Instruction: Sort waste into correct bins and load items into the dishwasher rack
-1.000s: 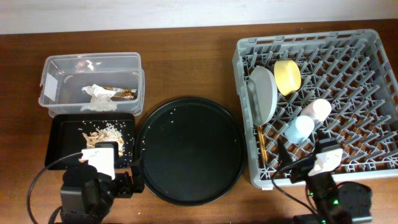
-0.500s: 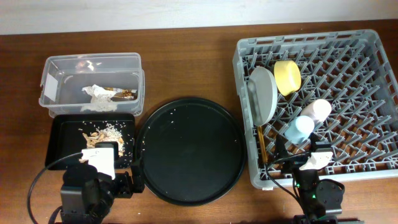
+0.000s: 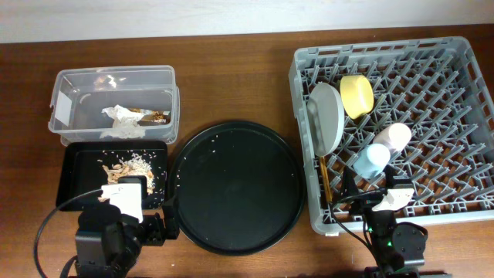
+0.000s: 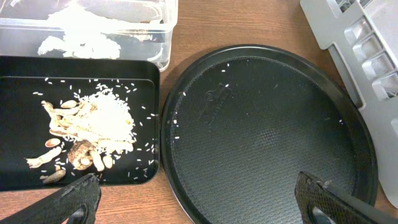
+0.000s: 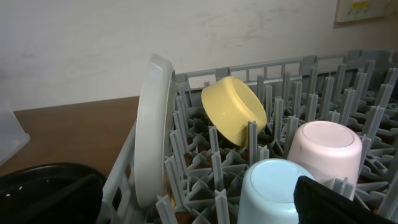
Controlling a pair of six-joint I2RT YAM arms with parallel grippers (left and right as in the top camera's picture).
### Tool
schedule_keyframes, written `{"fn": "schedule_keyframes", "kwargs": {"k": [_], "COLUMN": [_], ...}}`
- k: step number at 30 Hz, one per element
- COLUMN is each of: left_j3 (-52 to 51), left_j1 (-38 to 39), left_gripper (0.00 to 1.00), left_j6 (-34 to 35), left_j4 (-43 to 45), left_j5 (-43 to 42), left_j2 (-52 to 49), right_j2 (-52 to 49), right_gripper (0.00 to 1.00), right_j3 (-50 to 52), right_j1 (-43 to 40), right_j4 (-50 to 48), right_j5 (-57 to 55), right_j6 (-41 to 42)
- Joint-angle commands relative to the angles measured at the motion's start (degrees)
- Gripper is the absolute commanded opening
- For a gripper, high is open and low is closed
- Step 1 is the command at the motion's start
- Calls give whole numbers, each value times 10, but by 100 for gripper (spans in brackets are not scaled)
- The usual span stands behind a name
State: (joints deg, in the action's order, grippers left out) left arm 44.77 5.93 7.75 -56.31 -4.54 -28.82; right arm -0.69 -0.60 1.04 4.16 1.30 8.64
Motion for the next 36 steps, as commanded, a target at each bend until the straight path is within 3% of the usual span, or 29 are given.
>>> {"fn": "schedule_keyframes", "kwargs": {"k": [1,3,5,9,13,17,36], "left_j3": [-3,-25,-111,-314,-436,-443,-443], "left_j1": [0,0,0,-1,-1,0,-1], "left_gripper": [99,99,99,99,99,99,99], "left_j6": [5,3,3,3,-85,-100,-100], "left_j4": [-2,5,66,315,596,517,519], "left_j5": [-4,12,26,24,14,9,9], "left_j2": [12,51,126,263,285,285,285], "right_j2": [5,5,5,5,5,5,5], "right_gripper": [99,98,99,99,99,98,99], "right_j3": [3,3,3,3,3,3,3], "right_j1": [-3,-3,-3,-3,-3,-3,-3], "right_j4": [4,4,4,4,4,4,4], "right_j5": [-9,-9,-9,-9,-9,-9,-9], "right_j6": [2,2,2,2,2,2,2]}}
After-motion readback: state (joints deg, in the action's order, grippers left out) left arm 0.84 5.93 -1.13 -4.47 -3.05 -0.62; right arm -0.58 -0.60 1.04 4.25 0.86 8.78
